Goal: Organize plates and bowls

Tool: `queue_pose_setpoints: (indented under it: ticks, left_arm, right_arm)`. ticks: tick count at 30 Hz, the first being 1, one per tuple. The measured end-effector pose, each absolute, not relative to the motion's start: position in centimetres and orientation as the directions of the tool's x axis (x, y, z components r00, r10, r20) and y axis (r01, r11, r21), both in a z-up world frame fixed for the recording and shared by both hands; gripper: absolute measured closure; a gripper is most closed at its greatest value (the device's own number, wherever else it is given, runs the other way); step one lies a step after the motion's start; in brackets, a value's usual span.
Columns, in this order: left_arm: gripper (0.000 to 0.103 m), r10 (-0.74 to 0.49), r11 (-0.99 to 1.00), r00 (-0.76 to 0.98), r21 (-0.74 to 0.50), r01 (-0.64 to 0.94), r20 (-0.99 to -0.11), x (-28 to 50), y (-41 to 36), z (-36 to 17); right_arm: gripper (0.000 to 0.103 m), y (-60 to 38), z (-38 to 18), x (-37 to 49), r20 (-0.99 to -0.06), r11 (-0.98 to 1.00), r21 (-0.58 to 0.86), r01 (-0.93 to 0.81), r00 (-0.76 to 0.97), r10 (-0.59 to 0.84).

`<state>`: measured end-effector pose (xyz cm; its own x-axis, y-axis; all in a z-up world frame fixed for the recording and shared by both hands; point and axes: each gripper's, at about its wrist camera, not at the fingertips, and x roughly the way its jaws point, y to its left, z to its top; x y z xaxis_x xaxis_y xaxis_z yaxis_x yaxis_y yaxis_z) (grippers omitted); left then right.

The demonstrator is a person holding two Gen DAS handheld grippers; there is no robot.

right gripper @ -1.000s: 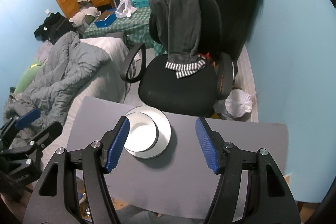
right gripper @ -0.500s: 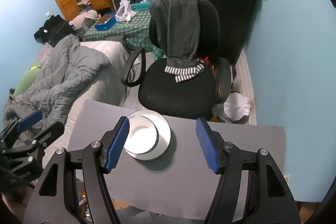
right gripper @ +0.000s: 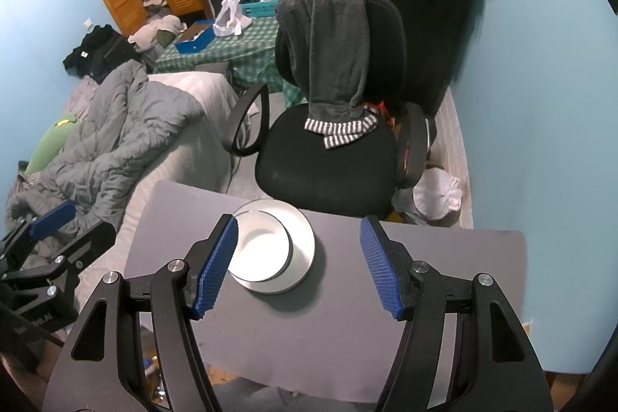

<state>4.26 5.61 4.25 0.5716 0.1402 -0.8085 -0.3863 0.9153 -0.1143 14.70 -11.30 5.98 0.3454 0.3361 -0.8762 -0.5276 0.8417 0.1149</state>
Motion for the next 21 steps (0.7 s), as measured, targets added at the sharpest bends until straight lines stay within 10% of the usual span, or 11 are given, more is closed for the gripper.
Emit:
queue_pose_setpoints:
  ticks: [21]
  left_arm:
    - [0.011, 0.124, 0.914, 0.578, -0.134, -0.383, -0.807, 4.22, 5.14, 4.54]
  right_arm:
    - [0.038, -11.23, 5.92, 14.66, -0.876, 0.842, 0.114, -0.527, 0.346, 0.336]
